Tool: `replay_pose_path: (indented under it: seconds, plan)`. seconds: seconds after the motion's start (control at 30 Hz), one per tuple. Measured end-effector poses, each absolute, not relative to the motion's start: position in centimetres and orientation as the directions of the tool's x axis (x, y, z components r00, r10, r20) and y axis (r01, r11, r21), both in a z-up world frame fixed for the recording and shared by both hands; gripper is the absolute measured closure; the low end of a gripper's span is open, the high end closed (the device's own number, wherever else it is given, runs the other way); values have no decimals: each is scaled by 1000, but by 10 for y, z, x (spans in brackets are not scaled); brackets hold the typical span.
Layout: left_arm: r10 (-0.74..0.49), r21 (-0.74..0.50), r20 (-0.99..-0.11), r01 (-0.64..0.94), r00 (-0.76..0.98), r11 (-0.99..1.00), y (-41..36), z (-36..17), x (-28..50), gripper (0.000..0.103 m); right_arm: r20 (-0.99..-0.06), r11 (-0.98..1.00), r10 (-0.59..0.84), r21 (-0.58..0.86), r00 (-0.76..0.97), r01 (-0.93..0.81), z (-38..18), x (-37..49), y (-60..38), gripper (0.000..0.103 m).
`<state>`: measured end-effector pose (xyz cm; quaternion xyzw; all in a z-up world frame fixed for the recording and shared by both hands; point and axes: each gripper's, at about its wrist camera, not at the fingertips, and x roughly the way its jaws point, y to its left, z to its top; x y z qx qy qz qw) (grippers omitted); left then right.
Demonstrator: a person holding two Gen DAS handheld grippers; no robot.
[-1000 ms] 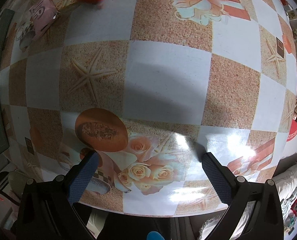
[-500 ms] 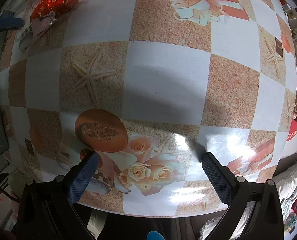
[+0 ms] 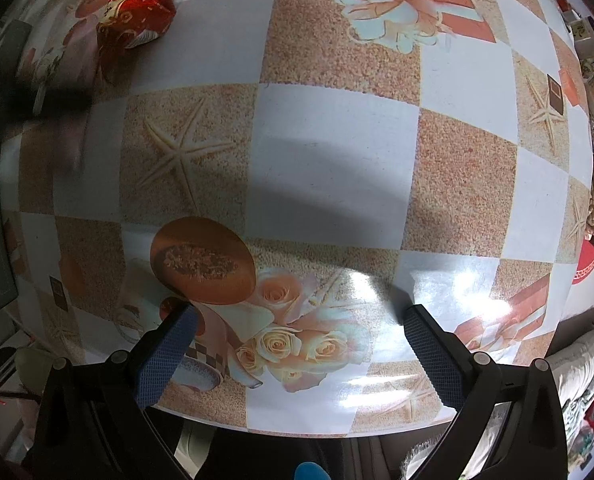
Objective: Organize snacks
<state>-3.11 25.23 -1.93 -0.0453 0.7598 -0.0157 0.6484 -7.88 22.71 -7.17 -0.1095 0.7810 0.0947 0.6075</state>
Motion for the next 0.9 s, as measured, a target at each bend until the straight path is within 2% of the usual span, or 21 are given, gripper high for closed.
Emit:
replay_pose_path:
  seconds: [0.07,0.2,0.27,0.33,0.47,0.6,0.67,0.7,0.9]
  plan:
    - [-75,-69,-985,-49,-152,996,259,-19,-43,74,-970,959,-56,14,-235,-284,-72,-80,227,0]
    - [-59,-48,-988,-84,-143,995,270,-22,-50,49,-971,959,-56,13,-233,-283,-71,-81,226,0]
    - [-53,-41,-989,-92,-138,995,287,-25,-55,44,-971,959,-56,13,-234,-283,-71,-80,226,0]
    - [-44,-30,-989,-99,-140,995,295,-28,-56,33,-971,959,-55,14,-233,-283,-71,-81,226,0]
    - [-26,-13,-988,-84,-150,996,310,-31,-64,23,-974,959,-51,14,-219,-283,-70,-84,225,0]
    - [8,11,-989,-17,-146,1000,282,-43,-74,16,-980,959,-44,12,-195,-282,-67,-88,224,0]
    - [9,11,-988,-9,-155,1000,275,-48,-76,9,-982,960,-41,12,-182,-281,-65,-91,222,0]
    - [13,15,-986,-8,-168,1000,265,-55,-78,2,-983,960,-40,12,-177,-281,-65,-92,222,0]
    - [7,12,-985,-26,-173,1000,255,-55,-94,0,-985,960,-37,11,-167,-280,-62,-98,220,0]
